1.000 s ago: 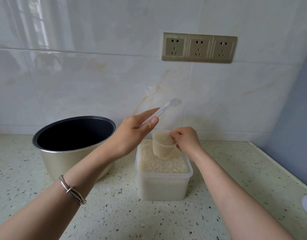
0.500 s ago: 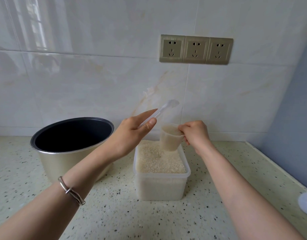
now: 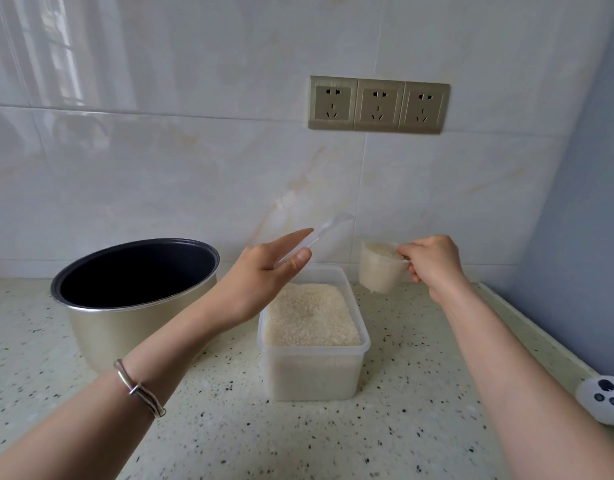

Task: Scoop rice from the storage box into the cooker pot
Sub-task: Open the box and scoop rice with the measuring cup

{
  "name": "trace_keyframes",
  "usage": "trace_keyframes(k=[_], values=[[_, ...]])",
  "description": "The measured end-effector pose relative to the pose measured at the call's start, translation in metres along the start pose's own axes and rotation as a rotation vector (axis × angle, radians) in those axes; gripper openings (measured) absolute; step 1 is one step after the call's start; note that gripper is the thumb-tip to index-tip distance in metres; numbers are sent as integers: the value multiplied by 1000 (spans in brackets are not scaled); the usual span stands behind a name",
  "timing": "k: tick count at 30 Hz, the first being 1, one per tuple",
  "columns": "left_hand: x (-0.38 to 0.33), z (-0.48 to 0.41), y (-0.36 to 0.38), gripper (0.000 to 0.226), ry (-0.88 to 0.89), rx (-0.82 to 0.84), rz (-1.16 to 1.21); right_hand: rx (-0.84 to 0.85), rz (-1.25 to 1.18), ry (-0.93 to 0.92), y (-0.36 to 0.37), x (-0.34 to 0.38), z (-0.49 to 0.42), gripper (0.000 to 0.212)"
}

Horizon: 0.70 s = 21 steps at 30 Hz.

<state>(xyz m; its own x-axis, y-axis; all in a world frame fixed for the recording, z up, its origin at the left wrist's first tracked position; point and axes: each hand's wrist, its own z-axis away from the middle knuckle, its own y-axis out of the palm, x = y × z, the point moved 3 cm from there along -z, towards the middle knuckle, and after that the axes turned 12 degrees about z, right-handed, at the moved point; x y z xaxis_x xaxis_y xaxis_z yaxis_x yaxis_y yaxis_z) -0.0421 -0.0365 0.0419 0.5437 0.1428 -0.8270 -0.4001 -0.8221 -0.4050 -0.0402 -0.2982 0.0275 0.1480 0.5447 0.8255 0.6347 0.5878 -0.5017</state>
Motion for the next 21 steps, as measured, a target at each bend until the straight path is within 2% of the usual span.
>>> trace_keyframes(k=[4, 9, 16, 21], values=[[2, 3, 8, 67, -19, 26, -57, -37, 11, 34, -11, -8, -4, 23], [9, 9, 23, 55, 14, 99, -222, -88, 30, 66, -22, -13, -11, 21], [29, 22, 48, 61, -20, 276, -544, -132, 7, 78, -29, -11, -19, 21], [41, 28, 56, 66, -14, 360, -752, -106, 6, 63, -24, -5, -21, 12]])
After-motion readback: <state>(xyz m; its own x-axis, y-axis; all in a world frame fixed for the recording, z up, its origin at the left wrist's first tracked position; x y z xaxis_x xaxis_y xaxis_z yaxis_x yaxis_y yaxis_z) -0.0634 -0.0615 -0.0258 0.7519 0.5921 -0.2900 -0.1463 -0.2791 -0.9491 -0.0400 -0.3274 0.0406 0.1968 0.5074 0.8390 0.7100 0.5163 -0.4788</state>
